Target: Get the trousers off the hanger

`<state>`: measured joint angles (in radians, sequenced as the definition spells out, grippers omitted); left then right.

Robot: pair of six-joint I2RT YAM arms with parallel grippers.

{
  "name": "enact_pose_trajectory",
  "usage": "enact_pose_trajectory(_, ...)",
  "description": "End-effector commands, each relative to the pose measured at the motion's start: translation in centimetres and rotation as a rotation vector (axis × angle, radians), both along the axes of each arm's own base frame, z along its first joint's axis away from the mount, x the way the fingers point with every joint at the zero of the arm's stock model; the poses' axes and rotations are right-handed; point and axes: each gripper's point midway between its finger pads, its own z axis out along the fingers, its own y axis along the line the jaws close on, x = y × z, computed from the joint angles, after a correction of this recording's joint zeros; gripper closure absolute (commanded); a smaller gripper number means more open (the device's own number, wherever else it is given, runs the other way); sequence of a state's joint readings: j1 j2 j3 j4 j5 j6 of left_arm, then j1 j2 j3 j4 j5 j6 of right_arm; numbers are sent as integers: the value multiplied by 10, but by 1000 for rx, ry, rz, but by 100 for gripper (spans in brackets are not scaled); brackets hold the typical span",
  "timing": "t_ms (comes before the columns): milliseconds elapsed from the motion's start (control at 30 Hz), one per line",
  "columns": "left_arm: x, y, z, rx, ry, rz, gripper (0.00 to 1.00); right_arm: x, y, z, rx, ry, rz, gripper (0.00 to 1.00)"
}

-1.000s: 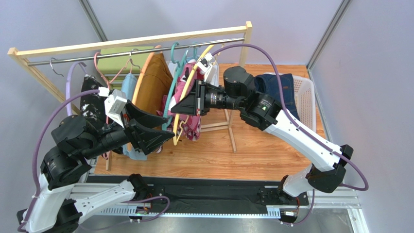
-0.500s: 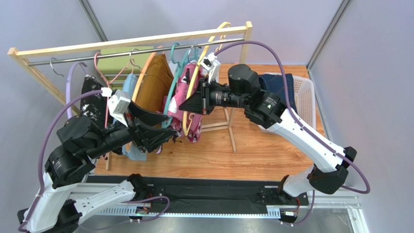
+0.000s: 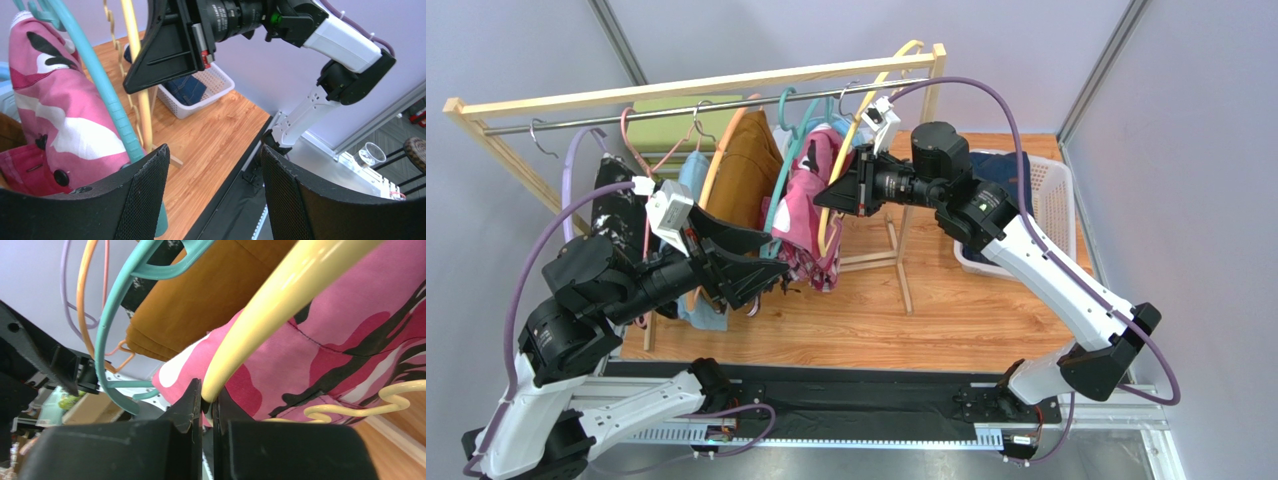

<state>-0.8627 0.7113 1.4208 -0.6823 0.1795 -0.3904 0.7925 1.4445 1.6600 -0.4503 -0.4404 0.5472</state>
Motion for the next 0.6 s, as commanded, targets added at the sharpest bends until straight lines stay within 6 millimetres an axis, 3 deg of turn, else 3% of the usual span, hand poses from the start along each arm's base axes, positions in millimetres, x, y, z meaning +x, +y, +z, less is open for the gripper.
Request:
enact_pose_trajectory(0,12,4,10,1,31,74,27,-17,-9,23,112,71,-4,100)
enact_pose_trajectory(133,24,12,13,6,65,163,27,-25,-16,28,179,145,-29,89)
enact_pose_trajectory(267,35,19,13,52,93,236,27,-38,-27,40,243,191,-33,50)
enact_pose_trajectory(367,42,19,16,105,93,257,27,-50,-35,47,262,215,-24,36)
enact_pose_trajectory(567,44,20,37,140,46,255,22,-72,-70,37,177,195,-76,23)
